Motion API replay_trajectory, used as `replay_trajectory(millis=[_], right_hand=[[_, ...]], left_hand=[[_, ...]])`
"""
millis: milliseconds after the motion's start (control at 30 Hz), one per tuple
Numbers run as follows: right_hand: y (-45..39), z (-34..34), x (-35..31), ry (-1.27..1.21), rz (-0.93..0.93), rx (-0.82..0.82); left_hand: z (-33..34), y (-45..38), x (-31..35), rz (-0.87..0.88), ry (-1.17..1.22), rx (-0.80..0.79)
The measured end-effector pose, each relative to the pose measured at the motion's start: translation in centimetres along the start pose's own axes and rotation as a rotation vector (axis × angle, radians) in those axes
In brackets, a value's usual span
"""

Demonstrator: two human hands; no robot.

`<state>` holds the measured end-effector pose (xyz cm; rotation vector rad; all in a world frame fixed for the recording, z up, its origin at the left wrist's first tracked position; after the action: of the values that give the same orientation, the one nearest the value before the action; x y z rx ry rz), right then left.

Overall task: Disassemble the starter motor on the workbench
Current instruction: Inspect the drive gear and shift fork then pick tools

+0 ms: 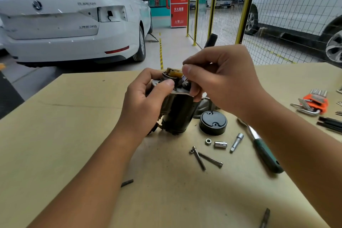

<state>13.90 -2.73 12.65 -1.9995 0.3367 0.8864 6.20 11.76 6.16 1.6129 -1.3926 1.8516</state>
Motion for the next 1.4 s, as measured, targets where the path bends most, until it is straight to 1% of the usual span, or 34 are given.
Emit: replay_trajectory(millis=[100,167,300,433,567,667,733,800,867,967,1033,1133,1267,1400], right_hand=[[-0.5,0.2,-0.3,0.070,-0.014,-0.090],[-0.6,0.3,-0.3,0.093,-0.014,-0.105],[-0.4,0.1,-0.4,0.079,-0.009,-0.039],[-0.9,-0.2,-0.2,0.206,-0.001,0.001],[-1.1,0.2,-0.2,0.225,0.019,0.037],[-1.8,0.5,-0.3,0.260,0.043,0.000],[-2.4,0.8,-0.5,0.270,0.045,-0.062],[-2.6,1.0,-0.8,0.300,0.026,-0.106],[-2.8,1.2,-1.1,0.322,0.006,-0.130],[-2.8,1.4,-1.3,0.348,-0.001,-0.154],[-2.8,1.6,-1.6,0.419,-0.009,-0.158],[-2.9,1.6,-2.1,0.590,-0.017,-0.136],[-2.9,1.8,-2.2,0.803,0.064,-0.116],[-3.0,2.5,-2.2,0.850,0.129,-0.161]], left_hand=[[-0.4,-0.2,-0.2,-0.001,0.049,0.002],[-0.5,-0.4,-0.4,0.004,0.039,0.003],[-0.2,-0.3,0.1,0.002,-0.030,0.002],[-0.3,-0.2,0.0,-0.005,-0.051,-0.006],[-0.2,0.0,0.1,0.019,-0.070,0.013],[-0.3,0.1,0.3,0.034,-0.083,0.020],[-0.2,0.2,1.0,0.085,-0.088,0.018],[0.4,0.4,2.2,0.160,-0.095,-0.033],[1.2,0.1,3.0,0.223,-0.164,-0.086],[1.5,-0.5,3.7,0.271,-0.274,-0.067],[1.4,-0.6,4.0,0.300,-0.317,-0.039],[1.2,-0.5,4.1,0.318,-0.283,-0.005],[1.0,-0.3,3.8,0.309,-0.241,0.036],[0.6,-0.3,3.4,0.282,-0.217,0.054]])
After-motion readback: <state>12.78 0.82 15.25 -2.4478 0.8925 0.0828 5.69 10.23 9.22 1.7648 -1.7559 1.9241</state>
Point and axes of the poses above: each hand's wrist, its own y-axis away from the middle knuckle, its own z-axis out of the palm, x = y × z, the point moved 9 cm from there along -y, towards the middle knuckle, and after that the axes turned 1 degree about -z, right-handed, at the moved point
